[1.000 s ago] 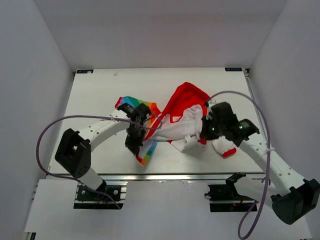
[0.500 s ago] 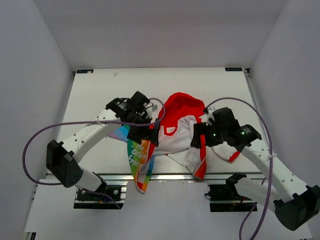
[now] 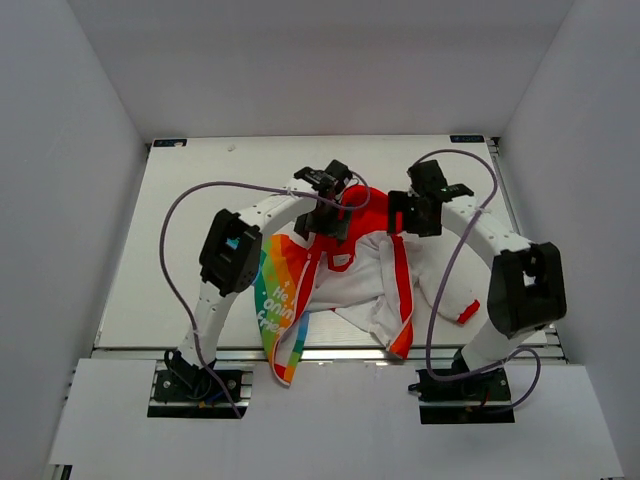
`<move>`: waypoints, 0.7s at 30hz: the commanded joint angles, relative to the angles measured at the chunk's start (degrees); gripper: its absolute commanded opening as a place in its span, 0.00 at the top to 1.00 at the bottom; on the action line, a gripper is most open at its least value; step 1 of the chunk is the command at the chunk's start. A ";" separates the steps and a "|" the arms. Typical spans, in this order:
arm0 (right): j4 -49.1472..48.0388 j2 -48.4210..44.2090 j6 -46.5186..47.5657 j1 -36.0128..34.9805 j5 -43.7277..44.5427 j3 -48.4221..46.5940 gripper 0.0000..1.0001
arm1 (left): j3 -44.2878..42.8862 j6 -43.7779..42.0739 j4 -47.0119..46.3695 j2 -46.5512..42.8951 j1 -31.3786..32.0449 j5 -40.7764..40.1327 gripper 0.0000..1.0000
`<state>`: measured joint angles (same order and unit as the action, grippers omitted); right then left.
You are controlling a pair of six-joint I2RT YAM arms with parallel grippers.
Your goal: Zip up the jacket
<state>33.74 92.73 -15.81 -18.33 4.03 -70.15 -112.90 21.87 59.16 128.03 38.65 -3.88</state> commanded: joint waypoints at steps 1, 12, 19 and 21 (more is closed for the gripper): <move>-3.67 2.63 2.36 -0.13 -3.58 -2.45 0.11 | 1.35 -2.00 2.29 -2.07 -0.24 -0.70 0.02; -10.44 11.16 1.93 -0.13 -9.40 0.36 0.12 | 18.41 2.47 -1.85 -15.87 -1.21 1.50 0.02; -13.43 11.95 1.23 -0.13 -10.01 1.42 0.23 | 27.02 4.41 -3.43 -20.80 -1.04 3.27 0.02; -13.52 12.21 1.05 -0.13 -9.83 1.33 0.23 | 28.43 4.59 -4.74 -21.94 -1.12 3.26 0.02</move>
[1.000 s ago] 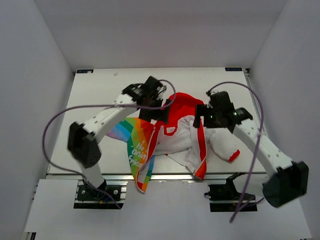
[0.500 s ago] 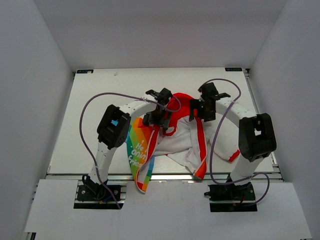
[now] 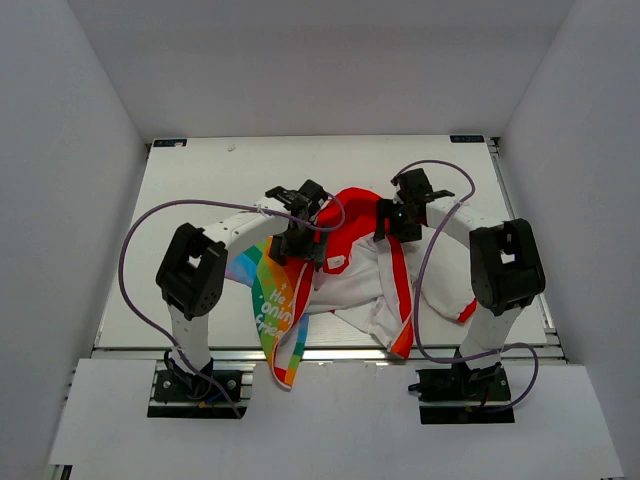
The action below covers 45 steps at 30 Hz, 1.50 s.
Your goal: Zip up the jacket
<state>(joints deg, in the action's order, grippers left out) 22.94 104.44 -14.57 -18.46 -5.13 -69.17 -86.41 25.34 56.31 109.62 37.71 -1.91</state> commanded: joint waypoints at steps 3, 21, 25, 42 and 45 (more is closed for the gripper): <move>-3.16 1.02 -0.46 0.00 -1.29 0.35 0.23 | 2.13 1.20 -2.79 -2.23 -0.01 1.91 0.05; -9.13 -36.62 6.64 -0.35 9.69 1.40 1.00 | -9.56 -0.11 -13.60 -20.22 0.17 -7.66 1.00; -8.88 -47.65 10.77 -0.44 5.58 -2.88 1.00 | -9.83 -3.44 -16.48 -30.76 0.61 -3.74 1.00; -4.39 -63.75 10.70 -0.26 -8.94 -22.25 1.00 | -12.46 -1.44 -27.67 -54.96 0.69 23.89 0.97; -6.23 -62.09 9.38 -0.35 -7.54 -18.22 1.00 | -12.21 -0.83 -25.56 -51.45 0.69 18.30 0.97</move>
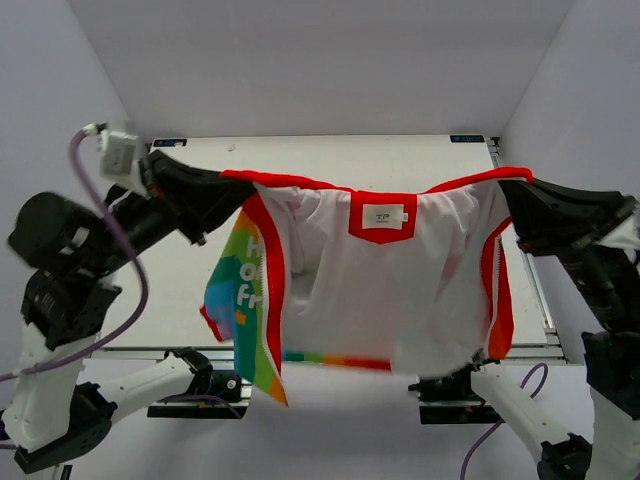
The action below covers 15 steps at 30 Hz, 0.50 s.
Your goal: Zip up the jacket
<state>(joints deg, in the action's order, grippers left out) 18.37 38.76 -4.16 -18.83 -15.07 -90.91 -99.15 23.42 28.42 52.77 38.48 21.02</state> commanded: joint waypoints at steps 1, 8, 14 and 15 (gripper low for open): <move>-2.37 4.30 -1.28 0.02 3.46 5.03 1.00 | 0.80 1.28 3.38 6.63 -0.07 -6.84 0.96; -10.09 20.52 -2.51 0.02 14.72 17.87 1.00 | 1.06 1.19 9.45 23.05 -0.24 -33.65 0.94; -14.42 42.12 -7.08 0.11 18.32 21.23 0.97 | 3.89 3.91 8.40 47.12 -13.92 -20.43 0.70; -13.89 45.14 -7.00 0.11 17.54 20.09 0.76 | 2.40 4.87 9.36 55.34 -15.35 -17.88 0.65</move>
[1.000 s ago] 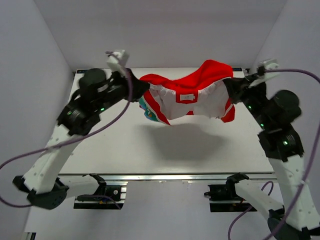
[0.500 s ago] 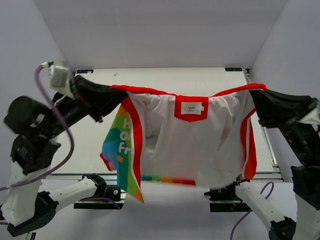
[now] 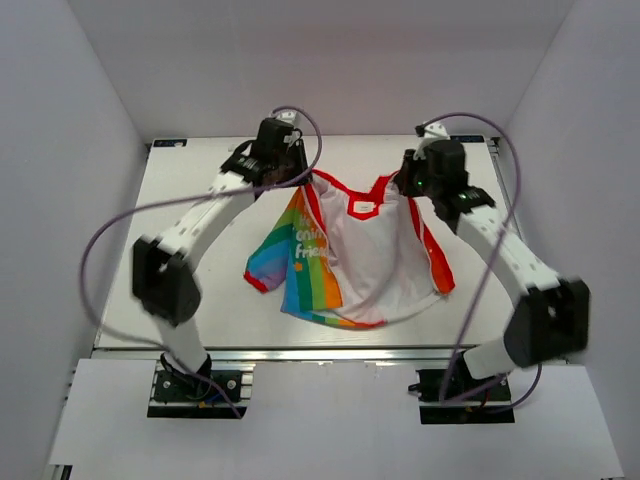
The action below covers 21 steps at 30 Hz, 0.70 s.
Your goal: Zip up the jacket
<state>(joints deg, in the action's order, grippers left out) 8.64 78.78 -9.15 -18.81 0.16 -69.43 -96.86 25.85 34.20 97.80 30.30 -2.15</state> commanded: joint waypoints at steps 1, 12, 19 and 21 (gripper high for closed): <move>-3.03 8.11 -2.19 0.09 1.43 -3.15 0.65 | -2.61 2.54 8.12 14.22 -8.15 6.80 0.61; 8.03 4.37 -4.03 0.17 1.14 -2.05 0.11 | -1.70 -1.06 -0.18 3.38 -8.86 10.50 0.02; 15.43 -4.86 -12.02 6.39 6.08 14.20 0.11 | 20.16 3.24 -2.27 -8.58 -8.86 12.87 0.02; 16.23 -4.96 -12.21 9.04 3.27 16.77 0.11 | 27.82 5.17 -5.00 -10.86 -8.86 15.58 0.02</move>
<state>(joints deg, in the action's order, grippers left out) 19.05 72.86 -17.85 -13.43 3.49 -56.97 -79.53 27.90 29.41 85.08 21.82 9.52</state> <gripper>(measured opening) 0.894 0.981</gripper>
